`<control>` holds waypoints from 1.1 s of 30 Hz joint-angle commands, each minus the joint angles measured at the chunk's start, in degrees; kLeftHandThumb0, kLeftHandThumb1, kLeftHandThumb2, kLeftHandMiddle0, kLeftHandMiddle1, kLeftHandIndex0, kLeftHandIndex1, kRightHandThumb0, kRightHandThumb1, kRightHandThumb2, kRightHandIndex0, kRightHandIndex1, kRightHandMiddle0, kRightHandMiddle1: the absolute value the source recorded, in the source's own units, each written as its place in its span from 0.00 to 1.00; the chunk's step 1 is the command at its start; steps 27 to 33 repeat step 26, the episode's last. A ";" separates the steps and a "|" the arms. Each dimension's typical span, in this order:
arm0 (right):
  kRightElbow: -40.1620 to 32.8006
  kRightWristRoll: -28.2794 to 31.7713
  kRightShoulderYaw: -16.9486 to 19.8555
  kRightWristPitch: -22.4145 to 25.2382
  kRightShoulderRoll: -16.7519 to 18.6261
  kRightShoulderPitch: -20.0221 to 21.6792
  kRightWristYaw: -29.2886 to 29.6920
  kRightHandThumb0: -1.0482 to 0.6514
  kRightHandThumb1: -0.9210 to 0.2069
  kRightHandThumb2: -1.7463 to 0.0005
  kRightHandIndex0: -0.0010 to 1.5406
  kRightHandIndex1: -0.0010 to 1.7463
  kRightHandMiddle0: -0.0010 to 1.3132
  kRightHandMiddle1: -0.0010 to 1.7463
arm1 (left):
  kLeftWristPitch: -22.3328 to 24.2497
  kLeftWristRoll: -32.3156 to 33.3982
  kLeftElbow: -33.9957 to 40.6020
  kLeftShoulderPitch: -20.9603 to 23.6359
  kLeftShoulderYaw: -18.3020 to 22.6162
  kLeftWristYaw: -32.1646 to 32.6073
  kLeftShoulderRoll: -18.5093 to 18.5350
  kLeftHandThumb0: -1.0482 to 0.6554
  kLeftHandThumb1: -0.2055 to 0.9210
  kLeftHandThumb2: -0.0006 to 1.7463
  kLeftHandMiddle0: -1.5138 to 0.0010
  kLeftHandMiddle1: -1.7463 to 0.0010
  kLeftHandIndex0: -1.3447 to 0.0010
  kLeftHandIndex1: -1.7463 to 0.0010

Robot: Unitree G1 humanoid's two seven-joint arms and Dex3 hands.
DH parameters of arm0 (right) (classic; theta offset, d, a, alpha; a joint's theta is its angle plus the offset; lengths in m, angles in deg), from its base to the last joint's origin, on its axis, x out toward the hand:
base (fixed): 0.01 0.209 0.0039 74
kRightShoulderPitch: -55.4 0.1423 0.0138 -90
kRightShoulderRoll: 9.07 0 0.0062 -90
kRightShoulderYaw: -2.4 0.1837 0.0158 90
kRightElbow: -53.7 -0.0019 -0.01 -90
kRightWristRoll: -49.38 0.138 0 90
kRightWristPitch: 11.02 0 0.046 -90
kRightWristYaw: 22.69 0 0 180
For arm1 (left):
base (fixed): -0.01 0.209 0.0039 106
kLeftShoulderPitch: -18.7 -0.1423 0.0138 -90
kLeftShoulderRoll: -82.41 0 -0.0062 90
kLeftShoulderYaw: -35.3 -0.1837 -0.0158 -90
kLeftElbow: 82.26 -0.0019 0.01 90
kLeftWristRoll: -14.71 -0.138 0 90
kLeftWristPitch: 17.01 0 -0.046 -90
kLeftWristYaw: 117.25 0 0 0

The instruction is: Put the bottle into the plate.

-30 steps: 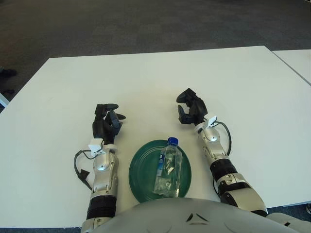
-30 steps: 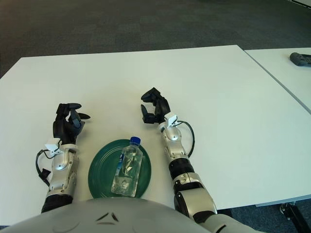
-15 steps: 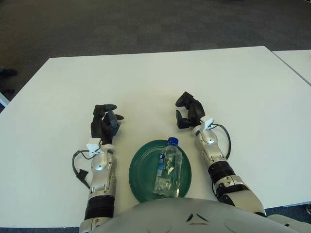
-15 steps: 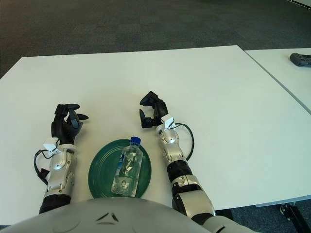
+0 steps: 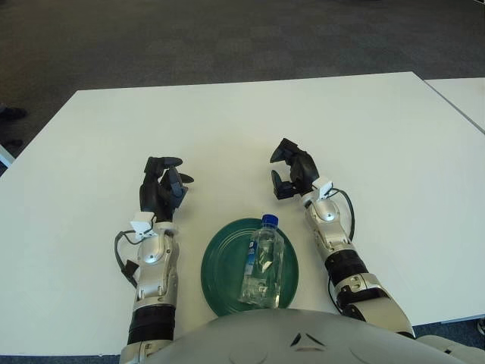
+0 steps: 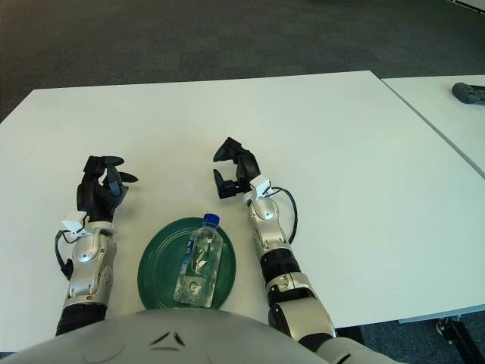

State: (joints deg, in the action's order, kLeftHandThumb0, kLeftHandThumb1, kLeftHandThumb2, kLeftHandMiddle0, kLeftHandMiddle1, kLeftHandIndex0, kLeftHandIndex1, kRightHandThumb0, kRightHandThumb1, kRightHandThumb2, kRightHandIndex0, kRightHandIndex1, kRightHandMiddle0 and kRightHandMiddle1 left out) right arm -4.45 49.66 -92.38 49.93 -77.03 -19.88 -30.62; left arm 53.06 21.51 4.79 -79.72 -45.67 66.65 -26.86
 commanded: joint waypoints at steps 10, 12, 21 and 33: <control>-4.38 6.18 1.16 3.07 1.10 -0.95 -4.50 0.36 0.44 0.34 0.73 1.00 0.43 0.97 | 4.55 -0.77 4.29 -0.66 1.54 1.19 1.12 0.36 0.76 0.52 0.57 0.02 0.69 0.01; -5.32 6.51 1.11 3.66 1.00 -1.11 -4.80 0.35 0.44 0.34 0.73 1.00 0.42 0.98 | 5.33 -1.10 5.07 -0.68 1.61 1.41 1.14 0.37 0.73 0.54 0.57 0.02 0.70 0.01; -7.55 6.37 1.07 4.51 1.14 -1.65 -4.40 0.35 0.45 0.32 0.75 1.00 0.42 0.99 | 8.68 -1.88 8.59 -1.41 1.32 2.19 1.06 0.37 0.69 0.57 0.55 0.05 0.69 0.00; -8.71 5.74 0.93 4.97 1.08 -2.23 -3.76 0.35 0.46 0.32 0.75 1.00 0.42 1.00 | 9.99 -2.18 9.62 -1.55 1.32 2.09 1.29 0.37 0.68 0.58 0.54 0.07 0.68 0.00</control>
